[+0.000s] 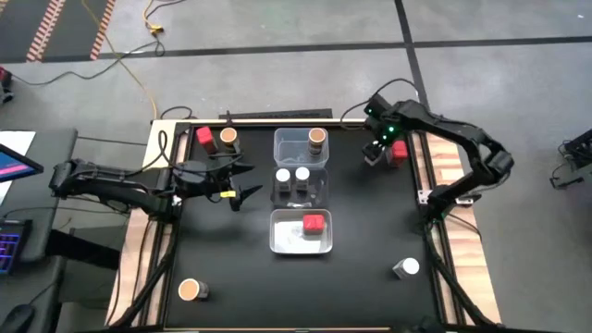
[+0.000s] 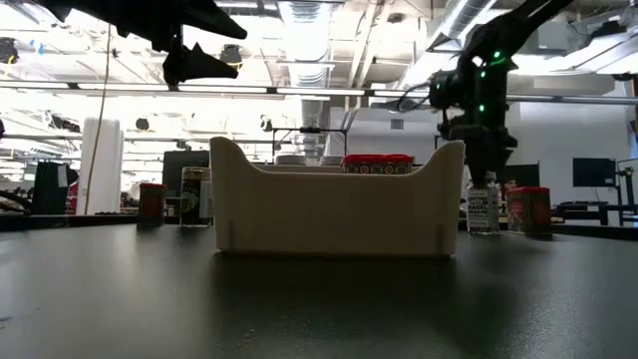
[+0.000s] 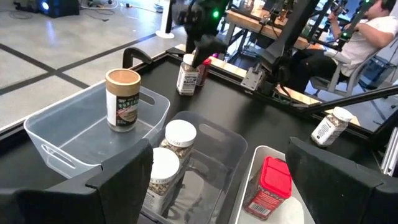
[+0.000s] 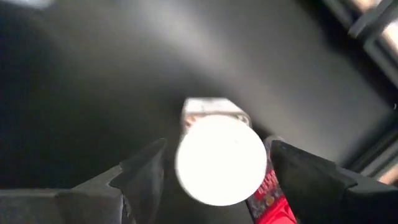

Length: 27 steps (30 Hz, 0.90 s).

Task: Sort spices by type
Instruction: Put the top white seasoning bottle into the black transparent bin aligned with the other white seasoning bottles

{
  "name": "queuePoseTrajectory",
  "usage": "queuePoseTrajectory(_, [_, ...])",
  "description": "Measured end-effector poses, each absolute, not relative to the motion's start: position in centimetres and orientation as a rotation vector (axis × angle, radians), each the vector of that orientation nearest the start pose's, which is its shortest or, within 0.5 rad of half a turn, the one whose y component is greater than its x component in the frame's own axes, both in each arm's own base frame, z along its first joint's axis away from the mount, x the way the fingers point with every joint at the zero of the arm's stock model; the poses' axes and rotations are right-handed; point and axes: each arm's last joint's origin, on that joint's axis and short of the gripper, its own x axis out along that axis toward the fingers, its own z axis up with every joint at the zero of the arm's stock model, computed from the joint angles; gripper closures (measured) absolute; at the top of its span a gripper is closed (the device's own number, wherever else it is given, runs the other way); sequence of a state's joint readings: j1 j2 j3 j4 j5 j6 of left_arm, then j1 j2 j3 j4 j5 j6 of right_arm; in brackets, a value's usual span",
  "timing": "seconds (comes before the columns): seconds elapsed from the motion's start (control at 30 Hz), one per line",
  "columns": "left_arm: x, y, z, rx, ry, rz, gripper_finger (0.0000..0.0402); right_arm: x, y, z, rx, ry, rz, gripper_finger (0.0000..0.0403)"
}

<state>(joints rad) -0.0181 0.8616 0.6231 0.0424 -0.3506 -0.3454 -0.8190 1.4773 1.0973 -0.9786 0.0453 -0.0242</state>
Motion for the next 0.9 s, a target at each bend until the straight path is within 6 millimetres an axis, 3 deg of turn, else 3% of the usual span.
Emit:
queuePoseTrajectory(0.33, [19.4,0.6,28.6,-0.320,0.131,0.362,0.0050,18.8,-20.5,20.8,0.516,1.431,-0.684,0.0094])
queuePoseTrajectory(0.53, [19.4,0.6,28.6,-0.320,0.131,0.362,0.0050,19.2,-20.6,19.9,0.521,1.468,-0.665,0.0133])
queuePoseTrajectory(0.67, [19.4,0.6,28.6,-0.319,0.134,0.363,0.0050,19.4,-20.4,20.0,0.513,1.470,-0.656,0.0182])
queuePoseTrajectory(0.8, [19.3,0.6,28.5,-0.319,0.137,0.363,0.0050,19.2,-20.0,20.3,0.514,1.480,-0.651,0.0183])
queuePoseTrajectory(0.9, [19.3,0.6,28.5,-0.318,0.138,0.363,0.0050,18.9,-19.6,21.7,0.512,1.483,-0.650,0.0183])
